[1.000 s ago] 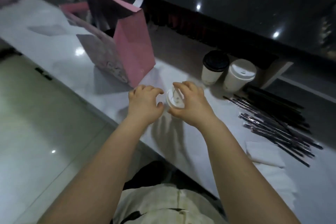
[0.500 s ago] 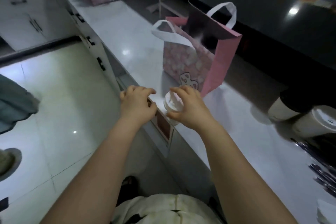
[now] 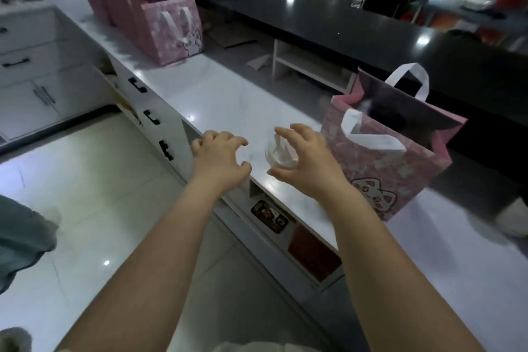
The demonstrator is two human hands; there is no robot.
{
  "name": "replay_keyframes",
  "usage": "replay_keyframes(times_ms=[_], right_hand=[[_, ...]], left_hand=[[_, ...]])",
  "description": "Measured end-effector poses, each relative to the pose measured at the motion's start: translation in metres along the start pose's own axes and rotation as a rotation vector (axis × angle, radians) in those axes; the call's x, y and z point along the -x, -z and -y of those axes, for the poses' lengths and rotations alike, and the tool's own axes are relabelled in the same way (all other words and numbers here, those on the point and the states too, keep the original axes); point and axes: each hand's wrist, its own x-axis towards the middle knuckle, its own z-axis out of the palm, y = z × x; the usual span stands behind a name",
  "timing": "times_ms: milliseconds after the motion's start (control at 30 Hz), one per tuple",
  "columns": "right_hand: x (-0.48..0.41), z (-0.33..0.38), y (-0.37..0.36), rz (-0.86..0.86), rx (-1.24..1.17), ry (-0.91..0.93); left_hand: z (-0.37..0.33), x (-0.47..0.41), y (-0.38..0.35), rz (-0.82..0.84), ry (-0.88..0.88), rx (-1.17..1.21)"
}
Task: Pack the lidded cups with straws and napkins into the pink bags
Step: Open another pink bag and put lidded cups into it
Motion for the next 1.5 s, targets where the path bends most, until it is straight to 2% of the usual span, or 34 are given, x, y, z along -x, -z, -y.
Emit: replay_keyframes(times_ms=[100,233,300,433,533,700,800,967,1100,1200,1300,1500], right_hand=[[-0.024,0.018,0.037,-0.120,0.037,0.053],[-0.051,0.026,0.100,-0.270,0.024,0.080],[-0.059,0.018,0.133,-0.329,-0.004,0.046],[-0.060,-0.020,0.178,-0.372,0.122,-0.075],[-0.051,-0.058,0.191,-0.322,0.156,-0.185],[-0.039,-0.117,0.190,-0.160,0.108,-0.303],[-0.035,-0.143,0.188,-0.119,0.167,-0.339],[-0.032,-0.164,0.196,-0.161,0.389,-0.382],[-0.039,-0.161,0.189,-0.145,0.539,-0.345],[-0.043,-0.157,0.178,-0.081,0.505,-0.342],[-0.042,-0.159,0.167,0.025,0.435,-0.445],[-0.037,-0.182,0.173,0.193,0.493,-0.744]], left_hand=[[-0.006,-0.050,0.027,-0.043,-0.110,-0.010],[-0.049,-0.108,0.057,-0.119,-0.244,0.005],[-0.081,-0.130,0.064,-0.134,-0.318,0.053],[-0.143,-0.157,0.061,-0.108,-0.448,0.085],[-0.178,-0.168,0.046,-0.041,-0.529,0.155],[-0.223,-0.177,0.014,0.252,-0.574,0.354],[-0.242,-0.188,-0.002,0.358,-0.667,0.351],[-0.260,-0.197,-0.023,0.340,-0.883,0.246],[-0.260,-0.203,-0.045,0.419,-0.893,0.014],[-0.261,-0.208,-0.054,0.424,-0.900,-0.030],[-0.260,-0.214,-0.056,0.429,-0.917,-0.075],[-0.255,-0.205,-0.058,0.426,-1.016,-0.110]])
